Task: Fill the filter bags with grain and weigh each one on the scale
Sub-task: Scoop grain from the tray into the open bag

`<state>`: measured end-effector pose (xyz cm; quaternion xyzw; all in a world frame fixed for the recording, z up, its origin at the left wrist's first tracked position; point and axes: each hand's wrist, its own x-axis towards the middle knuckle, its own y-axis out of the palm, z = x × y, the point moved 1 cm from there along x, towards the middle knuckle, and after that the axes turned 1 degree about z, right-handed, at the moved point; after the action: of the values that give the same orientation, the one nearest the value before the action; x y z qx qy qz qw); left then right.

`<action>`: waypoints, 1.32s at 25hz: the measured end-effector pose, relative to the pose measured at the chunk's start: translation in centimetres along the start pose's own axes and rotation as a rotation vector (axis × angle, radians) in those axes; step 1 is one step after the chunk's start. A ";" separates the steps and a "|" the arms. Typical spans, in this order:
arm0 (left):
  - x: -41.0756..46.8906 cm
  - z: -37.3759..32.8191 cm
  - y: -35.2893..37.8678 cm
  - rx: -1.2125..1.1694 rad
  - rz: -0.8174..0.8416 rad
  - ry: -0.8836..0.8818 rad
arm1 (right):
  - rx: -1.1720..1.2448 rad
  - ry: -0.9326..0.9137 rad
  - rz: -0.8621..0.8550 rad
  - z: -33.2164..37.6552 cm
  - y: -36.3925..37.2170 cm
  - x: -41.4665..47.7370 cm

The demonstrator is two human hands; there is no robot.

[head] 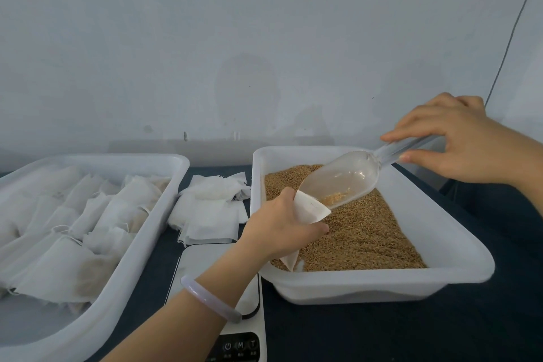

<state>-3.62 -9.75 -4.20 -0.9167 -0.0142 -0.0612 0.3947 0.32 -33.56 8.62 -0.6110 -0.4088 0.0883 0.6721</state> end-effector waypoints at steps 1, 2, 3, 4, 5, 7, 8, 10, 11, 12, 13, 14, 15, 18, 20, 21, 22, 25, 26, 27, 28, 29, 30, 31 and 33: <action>0.0 0.1 0.0 -0.007 -0.002 -0.003 | 0.000 -0.002 -0.009 0.1 0.0 0.0; 0.0 0.1 0.0 -0.008 -0.006 -0.005 | -0.001 -0.005 -0.024 0.1 0.0 0.0; 0.1 0.2 0.0 -0.009 -0.011 -0.007 | -0.001 -0.010 -0.043 0.1 0.0 0.0; 0.2 0.2 0.0 -0.014 -0.019 -0.008 | -0.003 -0.019 -0.065 0.2 0.0 0.0; 0.2 0.3 0.0 -0.018 -0.028 -0.009 | -0.006 -0.029 -0.080 0.2 0.0 -0.1; 0.2 0.4 0.0 -0.026 -0.043 -0.007 | -0.013 -0.043 -0.086 0.1 -0.1 -0.1; 0.3 0.4 0.0 -0.029 -0.044 -0.004 | -0.013 -0.041 -0.081 0.1 -0.2 -0.1; 0.3 0.4 0.0 -0.037 -0.043 -0.002 | -0.002 -0.021 -0.066 -0.1 -0.3 -0.2; 0.3 0.4 0.0 -0.041 -0.044 -0.003 | 0.007 -0.006 -0.053 -0.1 -0.3 -0.2; 0.3 0.4 0.0 -0.045 -0.045 -0.004 | 0.017 0.005 -0.039 -0.2 -0.2 -0.2; 0.3 0.4 0.0 -0.047 -0.047 -0.004 | 0.032 0.010 -0.028 -0.2 0.0 -0.2; 0.2 0.3 -0.1 -0.051 -0.047 -0.001 | 0.052 0.013 -0.026 -0.3 0.2 -0.2; 0.1 0.3 -0.1 -0.063 -0.043 0.004 | 0.080 0.023 -0.032 -0.5 0.3 -0.2; -0.5 0.3 -0.4 -0.239 -0.074 -0.005 | 0.143 0.146 -0.072 -2.2 0.6 -0.3; -0.7 0.4 -0.7 -0.358 -0.148 -0.022 | 0.065 0.278 -0.008 -2.9 2.1 -0.4; -0.6 0.5 -0.7 -0.381 -0.172 -0.029 | -0.031 0.326 0.055 -2.9 3.5 -0.6; -0.6 0.5 -0.7 -0.384 -0.189 -0.035 | -0.119 0.337 0.123 -2.7 5.2 -0.9; -0.7 0.4 -0.3 -0.277 -0.265 -0.023 | -0.159 0.269 0.228 -1.1 10.1 -1.2; -0.7 0.5 -0.2 -0.221 -0.308 -0.020 | -0.145 0.264 0.231 -0.7 11.2 -1.2; -0.7 0.5 -0.1 -0.178 -0.347 -0.020 | -0.130 0.267 0.230 -0.5 12.1 -1.0; -0.6 0.6 0.0 -0.156 -0.373 -0.028 | -0.103 0.272 0.235 -0.3 12.9 -0.8; -0.5 0.7 0.0 -0.145 -0.386 -0.043 | -0.057 0.278 0.247 -0.1 13.6 -0.6; -0.4 0.8 0.0 -0.141 -0.387 -0.061 | 0.004 0.285 0.264 0.1 14.1 -0.5; -0.3 0.9 0.0 -0.141 -0.382 -0.079 | 0.066 0.296 0.283 0.3 14.4 -0.6; -0.1 1.0 0.0 -0.149 -0.365 -0.101 | 0.153 0.324 0.306 0.2 14.6 -0.8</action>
<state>-3.66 -8.98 -4.87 -0.9275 -0.1952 -0.0863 0.3069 5.25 -30.47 -4.77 -0.6193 -0.1902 0.1206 0.7522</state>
